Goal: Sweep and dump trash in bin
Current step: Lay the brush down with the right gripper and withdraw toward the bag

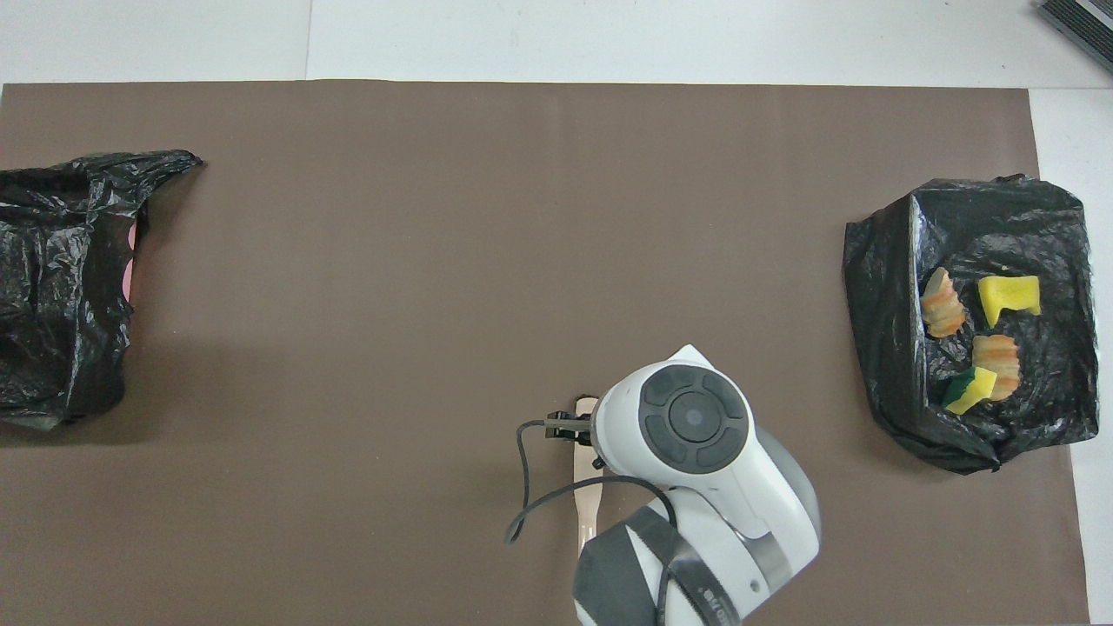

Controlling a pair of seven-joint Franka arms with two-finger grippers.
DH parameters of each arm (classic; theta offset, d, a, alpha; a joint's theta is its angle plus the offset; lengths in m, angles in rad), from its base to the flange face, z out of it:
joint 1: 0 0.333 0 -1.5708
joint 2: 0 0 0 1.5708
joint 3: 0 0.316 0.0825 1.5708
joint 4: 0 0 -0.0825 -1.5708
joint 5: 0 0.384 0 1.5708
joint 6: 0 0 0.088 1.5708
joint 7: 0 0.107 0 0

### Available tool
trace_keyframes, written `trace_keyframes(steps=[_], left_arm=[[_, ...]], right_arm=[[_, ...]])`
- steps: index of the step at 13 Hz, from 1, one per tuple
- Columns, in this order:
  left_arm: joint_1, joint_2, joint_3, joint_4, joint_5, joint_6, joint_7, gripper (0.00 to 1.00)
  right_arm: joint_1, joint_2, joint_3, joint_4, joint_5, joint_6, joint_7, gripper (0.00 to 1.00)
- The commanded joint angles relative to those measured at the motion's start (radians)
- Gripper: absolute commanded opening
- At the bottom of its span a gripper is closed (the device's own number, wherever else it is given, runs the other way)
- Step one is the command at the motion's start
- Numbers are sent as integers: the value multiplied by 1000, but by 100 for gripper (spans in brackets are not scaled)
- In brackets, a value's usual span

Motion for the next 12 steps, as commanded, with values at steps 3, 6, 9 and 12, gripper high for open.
trace_keyframes(steps=[3,6,9,12], left_arm=[[-44,-28,13,-2,166,-50,-100,0],[-66,-64,14,-4,211,-73,-108,0],[-130,-119,13,-99,353,-121,-271,0],[-165,-195,11,-246,449,-102,-362,0]], right_arm=[[-121,3,8,105,-122,-27,-14,100],[-210,-5,9,218,-122,-160,-124,100],[-278,-42,9,269,-108,-231,-186,100],[-324,-62,6,313,-99,-286,-238,100]])
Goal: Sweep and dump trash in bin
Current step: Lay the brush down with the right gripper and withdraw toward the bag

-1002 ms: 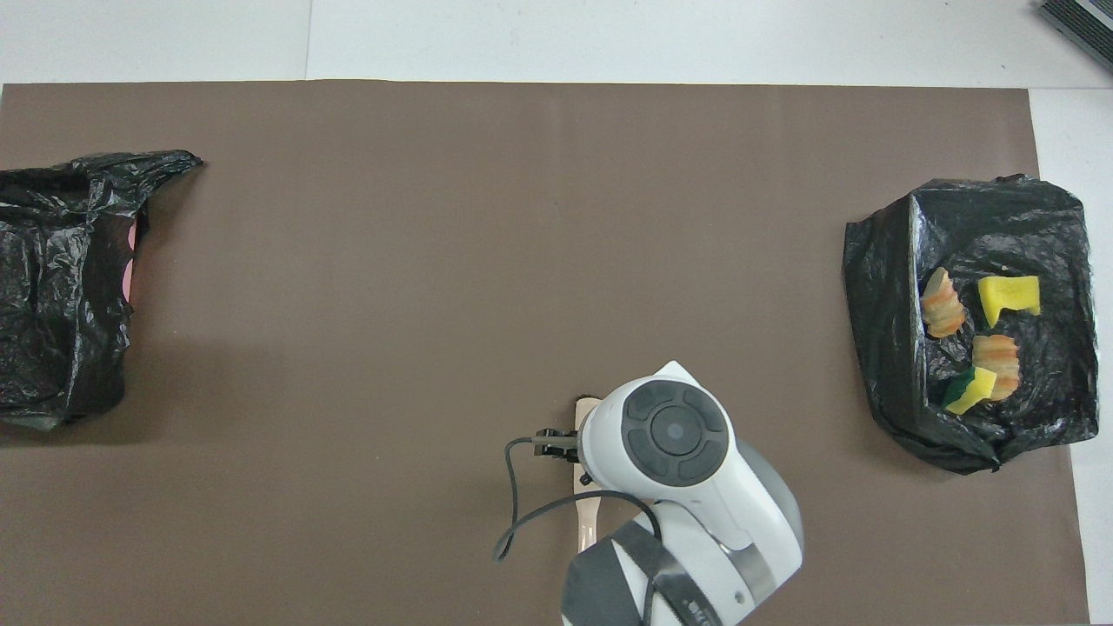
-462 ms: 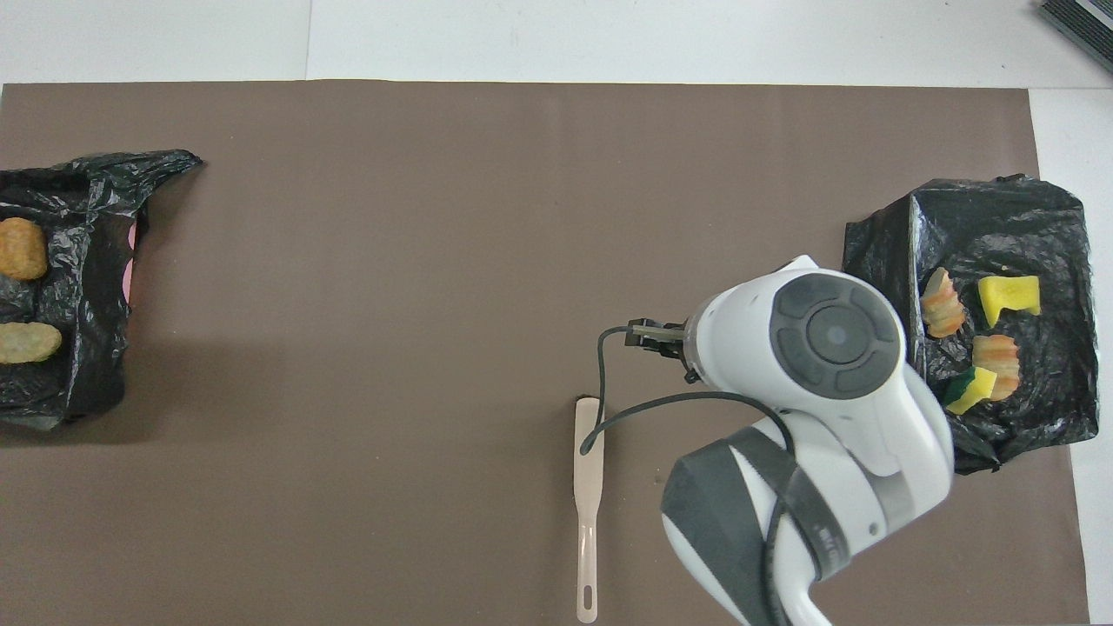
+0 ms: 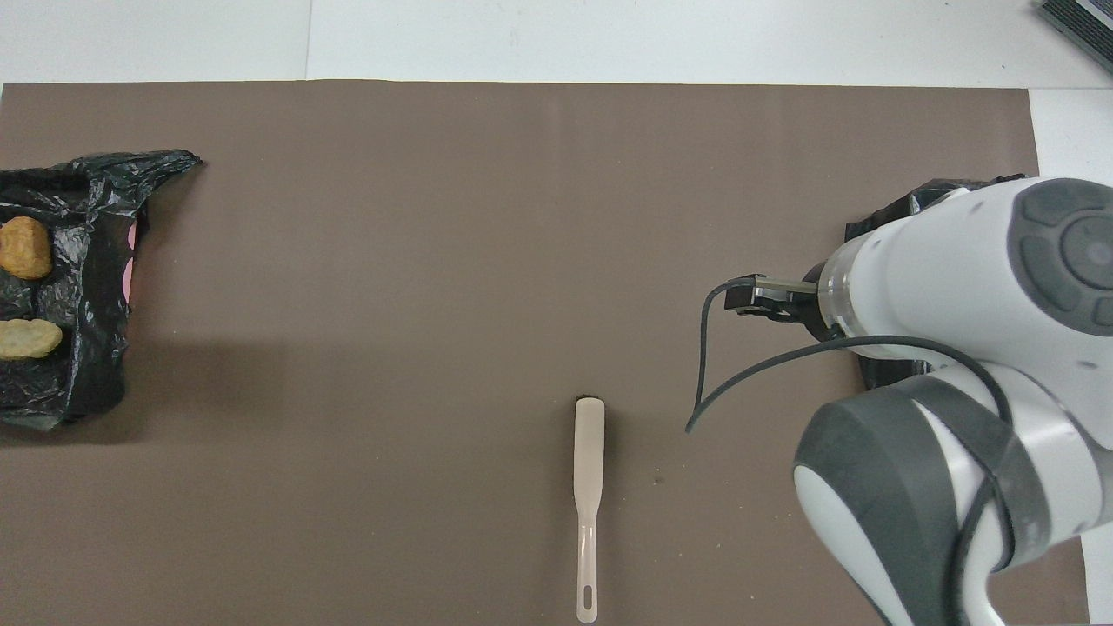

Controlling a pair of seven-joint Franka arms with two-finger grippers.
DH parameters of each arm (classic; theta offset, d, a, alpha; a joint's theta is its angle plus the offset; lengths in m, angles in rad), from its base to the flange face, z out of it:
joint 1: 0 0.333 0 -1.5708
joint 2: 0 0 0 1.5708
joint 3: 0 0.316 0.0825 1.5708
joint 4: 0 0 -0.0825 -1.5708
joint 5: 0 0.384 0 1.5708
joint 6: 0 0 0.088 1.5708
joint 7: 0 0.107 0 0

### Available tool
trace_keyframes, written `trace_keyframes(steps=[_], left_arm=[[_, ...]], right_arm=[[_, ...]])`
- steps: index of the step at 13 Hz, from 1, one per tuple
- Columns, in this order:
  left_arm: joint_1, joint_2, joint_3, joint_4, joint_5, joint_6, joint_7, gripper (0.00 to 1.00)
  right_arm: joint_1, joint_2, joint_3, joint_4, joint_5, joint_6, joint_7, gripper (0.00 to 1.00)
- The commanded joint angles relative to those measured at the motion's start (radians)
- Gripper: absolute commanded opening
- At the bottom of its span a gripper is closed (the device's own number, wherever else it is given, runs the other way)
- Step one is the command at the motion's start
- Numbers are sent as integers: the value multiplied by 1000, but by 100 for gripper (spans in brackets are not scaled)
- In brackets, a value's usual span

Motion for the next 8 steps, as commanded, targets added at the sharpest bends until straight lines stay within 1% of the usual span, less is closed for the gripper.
trace_keyframes(steps=[1,3,5,6,8], left_arm=[[-45,-96,14,-163,86,-2,-100,0],[-49,-91,14,-147,87,-18,-96,0],[-71,-93,3,-133,64,-47,-97,0],[-84,-97,2,-122,28,-63,-97,0],[-118,-94,3,-96,-148,-106,-105,0]], right_arm=[[-48,-12,12,50,8,-49,-43,100],[-69,-10,12,82,2,-63,-43,100],[-89,-12,12,104,2,-63,-43,100],[-106,-12,11,110,8,-64,-45,100],[-132,-12,12,137,11,-93,-66,100]])
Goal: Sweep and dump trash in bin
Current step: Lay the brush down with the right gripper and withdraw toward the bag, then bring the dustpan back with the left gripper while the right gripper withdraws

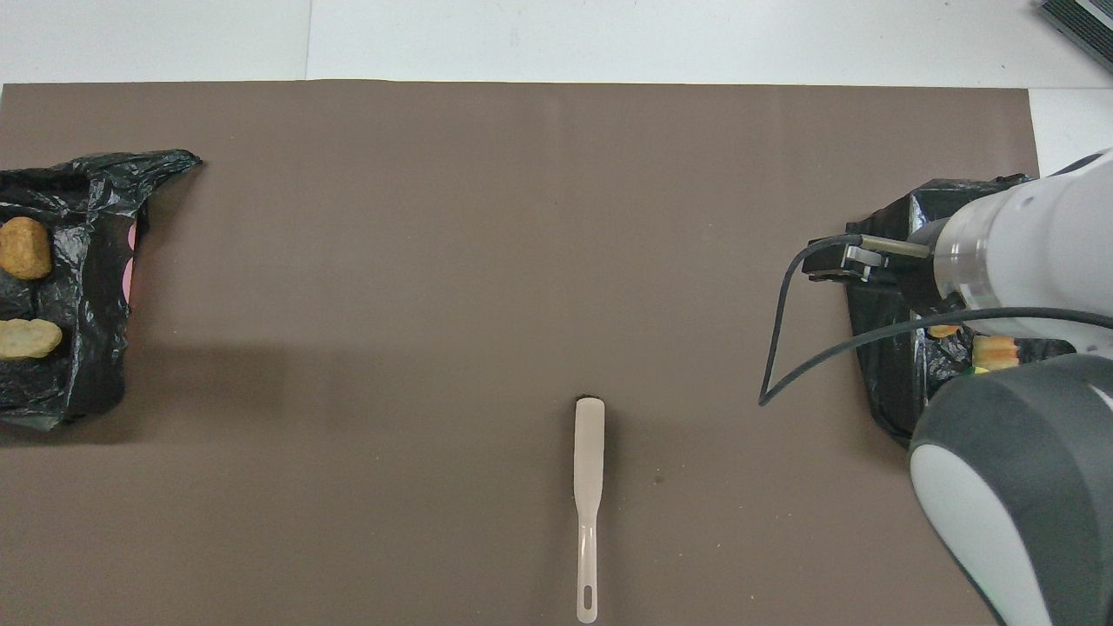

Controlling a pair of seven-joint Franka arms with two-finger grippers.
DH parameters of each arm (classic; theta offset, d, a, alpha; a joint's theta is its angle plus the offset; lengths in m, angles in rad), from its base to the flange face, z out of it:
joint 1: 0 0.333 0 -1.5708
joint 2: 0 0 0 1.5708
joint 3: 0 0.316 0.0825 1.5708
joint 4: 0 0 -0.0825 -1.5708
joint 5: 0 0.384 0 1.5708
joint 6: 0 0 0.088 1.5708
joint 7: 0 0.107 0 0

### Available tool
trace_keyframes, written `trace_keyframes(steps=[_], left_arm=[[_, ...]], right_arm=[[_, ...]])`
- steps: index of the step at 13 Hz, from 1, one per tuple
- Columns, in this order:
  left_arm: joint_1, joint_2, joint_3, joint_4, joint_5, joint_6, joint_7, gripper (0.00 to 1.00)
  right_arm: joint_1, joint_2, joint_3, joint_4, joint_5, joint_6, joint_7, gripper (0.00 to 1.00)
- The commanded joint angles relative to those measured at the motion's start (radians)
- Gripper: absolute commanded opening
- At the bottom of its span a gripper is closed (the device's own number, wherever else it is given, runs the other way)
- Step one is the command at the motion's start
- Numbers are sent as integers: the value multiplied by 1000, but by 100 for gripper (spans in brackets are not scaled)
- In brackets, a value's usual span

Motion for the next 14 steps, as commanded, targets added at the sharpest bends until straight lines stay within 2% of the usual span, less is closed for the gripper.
trace_keyframes(steps=[1,4,8,11,13,14], left_arm=[[-67,-16,8,10,-185,-71,-22,0],[-119,-15,9,8,-452,-118,-83,0],[-222,-19,9,7,-762,-232,-359,0],[-344,-4,8,2,-853,-260,-669,0],[-405,27,8,5,-966,-258,-881,0],[-474,53,8,7,-989,-257,-992,0]], right_arm=[[-42,3,11,64,11,-73,-67,100],[-46,3,-42,96,13,-136,-159,100],[-46,-17,-157,150,13,-220,-340,100],[-45,-48,-234,139,8,-234,-458,100],[-45,-47,-236,122,-1,-266,-460,100],[-43,-50,-236,86,-9,-271,-460,100]])
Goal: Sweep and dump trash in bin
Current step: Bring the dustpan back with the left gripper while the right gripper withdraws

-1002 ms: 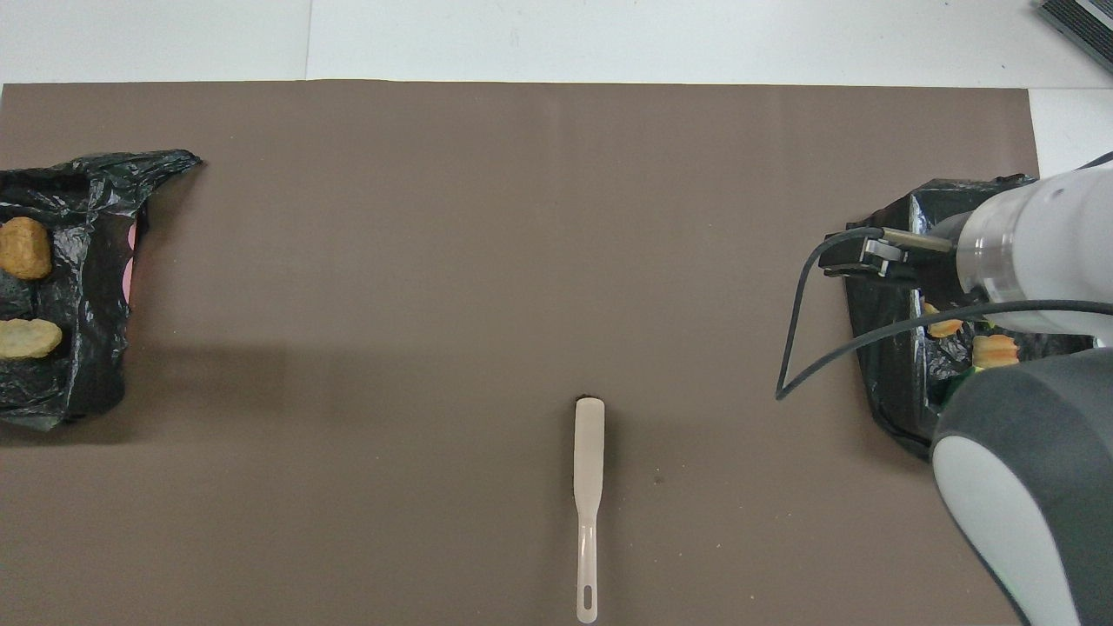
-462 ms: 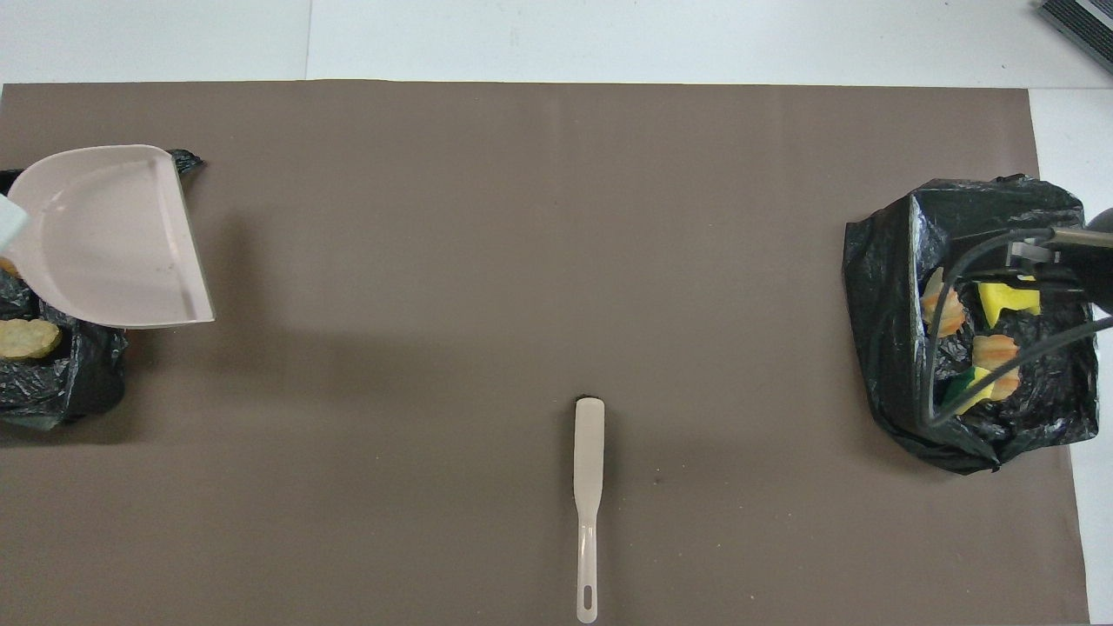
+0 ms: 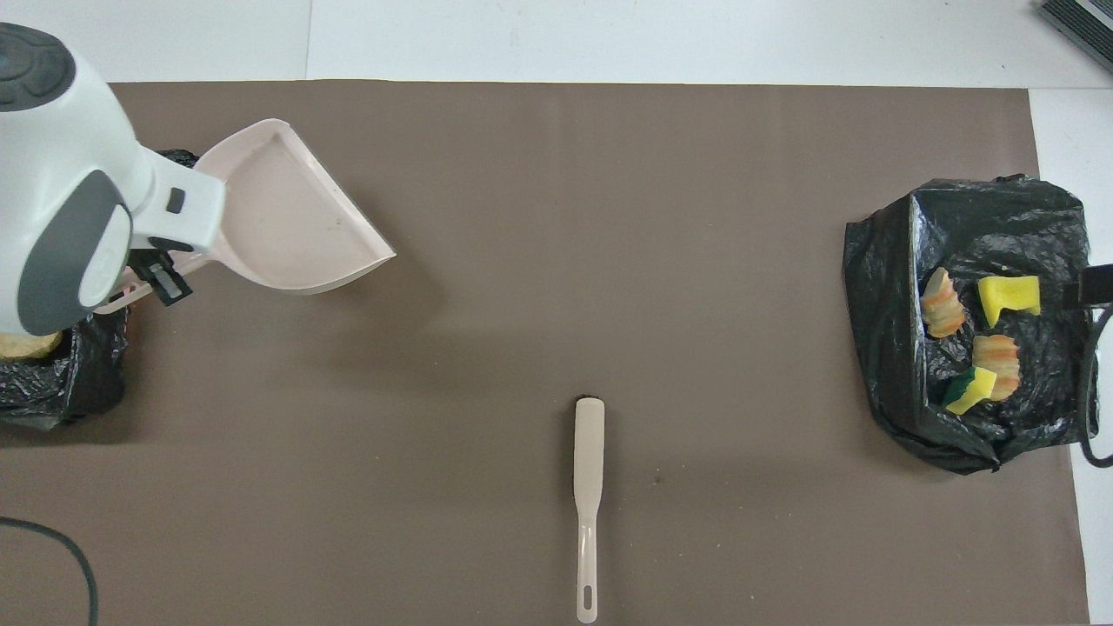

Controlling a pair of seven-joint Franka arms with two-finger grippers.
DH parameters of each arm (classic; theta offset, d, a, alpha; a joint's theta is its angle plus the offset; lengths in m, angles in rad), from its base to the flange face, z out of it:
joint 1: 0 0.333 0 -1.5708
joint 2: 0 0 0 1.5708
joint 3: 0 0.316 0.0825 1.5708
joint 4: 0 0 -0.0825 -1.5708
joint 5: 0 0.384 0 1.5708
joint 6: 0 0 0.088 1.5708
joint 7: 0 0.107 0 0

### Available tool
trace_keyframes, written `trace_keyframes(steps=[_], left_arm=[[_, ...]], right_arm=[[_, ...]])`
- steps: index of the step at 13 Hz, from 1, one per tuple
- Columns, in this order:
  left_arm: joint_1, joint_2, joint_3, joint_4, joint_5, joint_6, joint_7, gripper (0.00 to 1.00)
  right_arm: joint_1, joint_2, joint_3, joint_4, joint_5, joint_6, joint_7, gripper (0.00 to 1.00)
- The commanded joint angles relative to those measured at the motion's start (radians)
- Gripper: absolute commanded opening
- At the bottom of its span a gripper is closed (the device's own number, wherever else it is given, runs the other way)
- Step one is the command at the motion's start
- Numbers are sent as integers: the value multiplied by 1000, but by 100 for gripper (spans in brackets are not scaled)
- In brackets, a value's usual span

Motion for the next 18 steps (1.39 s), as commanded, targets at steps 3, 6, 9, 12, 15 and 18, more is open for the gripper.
trace_keyframes(steps=[3,6,9,12,15,18], left_arm=[[-205,94,18,53,-151,19,-479,0],[-311,202,18,174,-199,29,-749,0],[-387,256,29,239,-236,64,-903,0],[-418,322,23,352,-242,72,-1016,0],[-479,479,37,467,-242,88,-1130,0],[-484,529,18,504,-248,148,-1194,0]], right_arm=[[-7,-18,11,-71,-11,-11,-23,100],[-7,-18,11,-77,-9,-12,-23,100],[-9,-17,11,-76,5,-12,-22,100],[-9,-18,11,-77,5,-14,-23,100],[-7,-18,11,-77,6,-11,-25,100],[23,-18,-9,-77,8,-14,-23,100]])
